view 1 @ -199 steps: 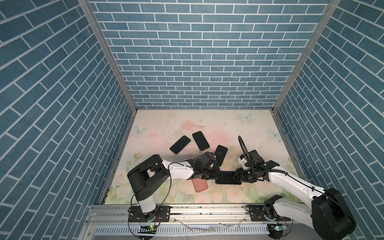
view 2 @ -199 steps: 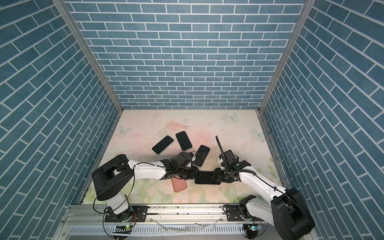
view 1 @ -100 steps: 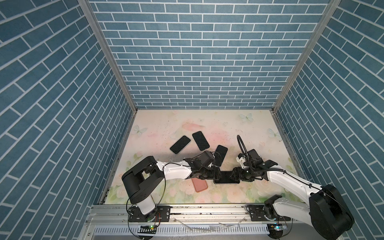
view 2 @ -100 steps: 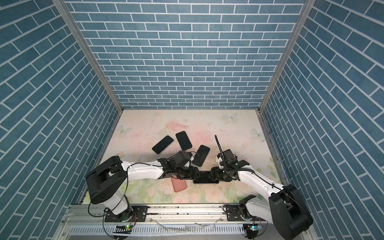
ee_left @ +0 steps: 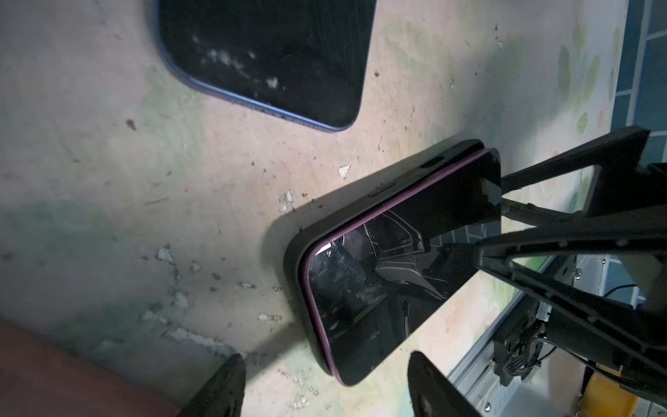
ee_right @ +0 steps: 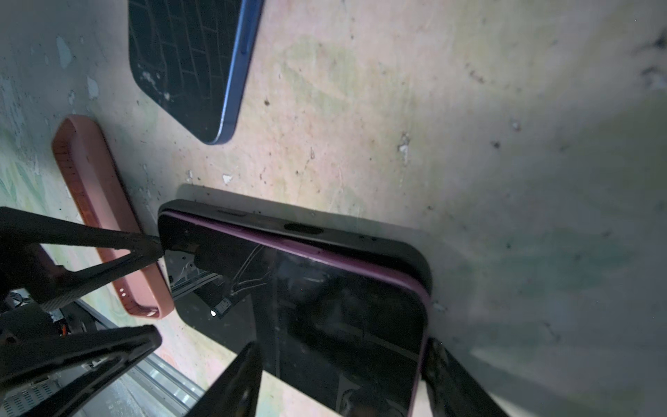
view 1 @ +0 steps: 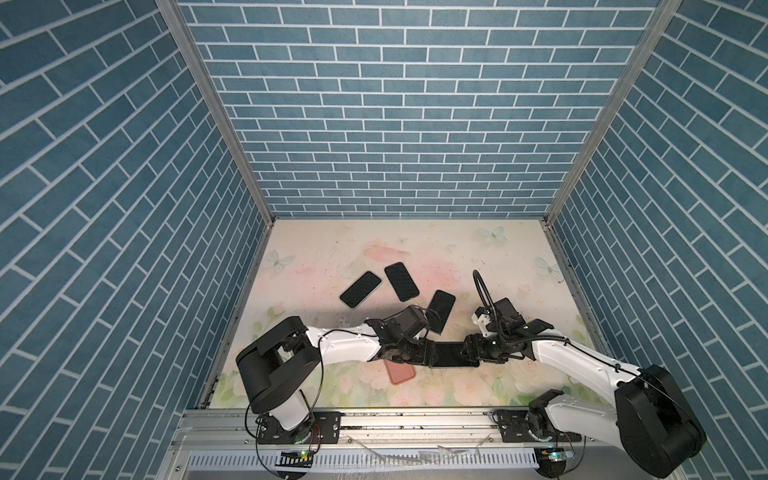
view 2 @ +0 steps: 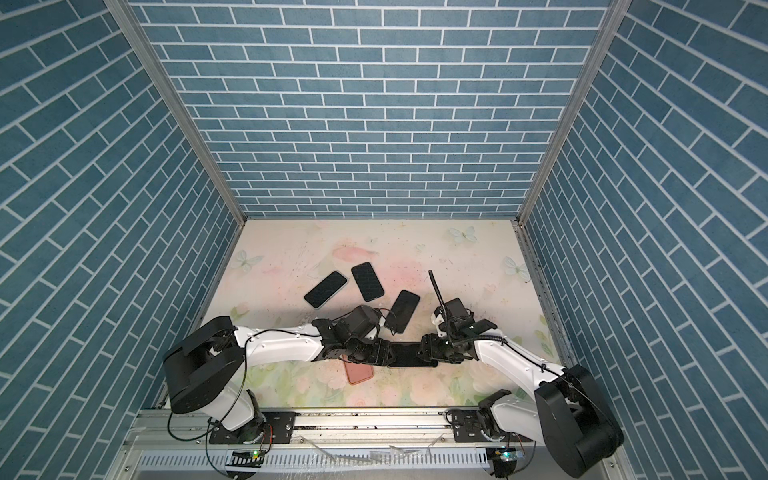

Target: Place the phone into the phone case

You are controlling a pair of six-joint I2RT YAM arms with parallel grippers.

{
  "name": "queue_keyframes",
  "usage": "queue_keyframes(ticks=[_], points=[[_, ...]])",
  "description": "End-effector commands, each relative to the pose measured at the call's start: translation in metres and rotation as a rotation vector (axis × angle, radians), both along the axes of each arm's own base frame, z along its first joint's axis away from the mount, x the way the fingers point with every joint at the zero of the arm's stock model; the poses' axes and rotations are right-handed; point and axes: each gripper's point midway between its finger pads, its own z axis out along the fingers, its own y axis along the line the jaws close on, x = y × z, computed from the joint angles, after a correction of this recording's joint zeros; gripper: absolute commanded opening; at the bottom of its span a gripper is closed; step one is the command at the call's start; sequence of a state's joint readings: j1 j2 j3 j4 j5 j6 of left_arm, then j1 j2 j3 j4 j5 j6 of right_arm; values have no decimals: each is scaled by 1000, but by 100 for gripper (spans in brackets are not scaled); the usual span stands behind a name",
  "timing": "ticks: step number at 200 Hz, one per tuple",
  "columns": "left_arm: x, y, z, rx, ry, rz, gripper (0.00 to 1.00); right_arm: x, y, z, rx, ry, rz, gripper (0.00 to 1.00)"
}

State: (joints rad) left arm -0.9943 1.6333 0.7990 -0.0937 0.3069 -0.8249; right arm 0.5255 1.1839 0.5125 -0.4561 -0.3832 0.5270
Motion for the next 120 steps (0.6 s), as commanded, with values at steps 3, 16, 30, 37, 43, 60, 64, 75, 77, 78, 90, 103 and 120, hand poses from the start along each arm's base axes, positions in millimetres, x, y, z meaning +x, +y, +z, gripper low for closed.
queue_keyframes(ticks=[3, 16, 30, 37, 43, 60, 64, 75, 77, 78, 90, 103, 120], points=[[-17, 44, -51, 246, 63, 2, 64, 7, 5, 9, 15, -24, 3, 71], [-17, 50, -58, 289, 66, -7, 60, 6, 5, 11, 16, -27, 5, 71], [-19, 52, -65, 311, 74, -22, 57, 7, 5, 11, 18, -32, 5, 71], [-19, 52, -69, 320, 80, -27, 54, 6, 5, 11, 18, -32, 7, 71], [-21, 52, -72, 326, 88, -34, 51, 6, 6, 11, 19, -31, 9, 70], [-23, 53, -79, 337, 104, -41, 43, 6, 5, 10, 18, -27, 11, 71], [-23, 54, -81, 344, 107, -41, 41, 6, 5, 10, 17, -26, 12, 71], [-24, 57, -84, 360, 113, -44, 36, 6, 6, 10, 18, -25, 12, 71], [-25, 58, -85, 364, 115, -46, 35, 5, 6, 10, 17, -24, 12, 70], [-25, 58, -85, 365, 116, -47, 34, 5, 5, 10, 17, -24, 12, 70], [-28, 62, -88, 380, 124, -53, 28, 6, 6, 10, 16, -24, 14, 71], [-32, 67, -91, 393, 138, -57, 25, 6, 6, 9, 14, -24, 16, 71], [-37, 74, -95, 412, 154, -59, 25, 7, 6, 8, 12, -23, 17, 71]])
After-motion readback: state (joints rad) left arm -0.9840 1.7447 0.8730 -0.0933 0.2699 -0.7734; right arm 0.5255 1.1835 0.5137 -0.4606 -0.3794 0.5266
